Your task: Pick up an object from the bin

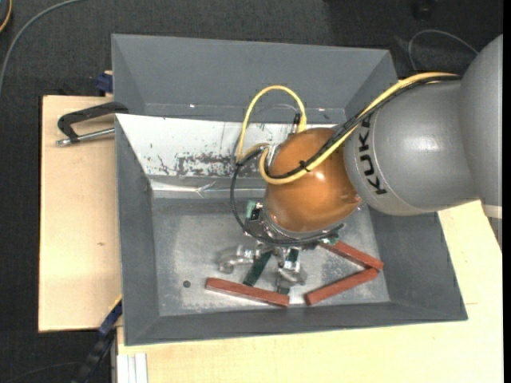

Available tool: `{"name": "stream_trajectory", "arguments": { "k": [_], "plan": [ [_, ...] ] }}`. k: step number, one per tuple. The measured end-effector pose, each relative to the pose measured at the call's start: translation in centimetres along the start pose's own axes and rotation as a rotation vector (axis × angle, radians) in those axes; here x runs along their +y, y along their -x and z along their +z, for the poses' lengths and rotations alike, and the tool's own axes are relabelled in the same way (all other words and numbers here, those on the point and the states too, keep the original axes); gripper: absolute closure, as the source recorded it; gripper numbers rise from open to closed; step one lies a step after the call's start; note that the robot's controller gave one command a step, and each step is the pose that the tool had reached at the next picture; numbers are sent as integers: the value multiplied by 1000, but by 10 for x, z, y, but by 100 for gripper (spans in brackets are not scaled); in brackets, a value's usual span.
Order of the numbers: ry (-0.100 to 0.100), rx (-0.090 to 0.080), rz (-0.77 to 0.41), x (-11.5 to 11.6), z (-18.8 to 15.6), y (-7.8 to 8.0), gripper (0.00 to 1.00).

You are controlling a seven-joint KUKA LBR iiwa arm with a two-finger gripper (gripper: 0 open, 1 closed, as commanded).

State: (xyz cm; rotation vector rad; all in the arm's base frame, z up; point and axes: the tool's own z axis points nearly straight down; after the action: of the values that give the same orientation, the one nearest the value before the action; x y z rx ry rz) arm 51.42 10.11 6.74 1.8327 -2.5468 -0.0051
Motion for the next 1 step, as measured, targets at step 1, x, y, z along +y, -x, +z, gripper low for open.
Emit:
{"name": "stream_trajectory", "arguments": {
  "k": [1],
  "plan": [
    [-5,-4,2,-2,-3,1,100]
  ]
}}
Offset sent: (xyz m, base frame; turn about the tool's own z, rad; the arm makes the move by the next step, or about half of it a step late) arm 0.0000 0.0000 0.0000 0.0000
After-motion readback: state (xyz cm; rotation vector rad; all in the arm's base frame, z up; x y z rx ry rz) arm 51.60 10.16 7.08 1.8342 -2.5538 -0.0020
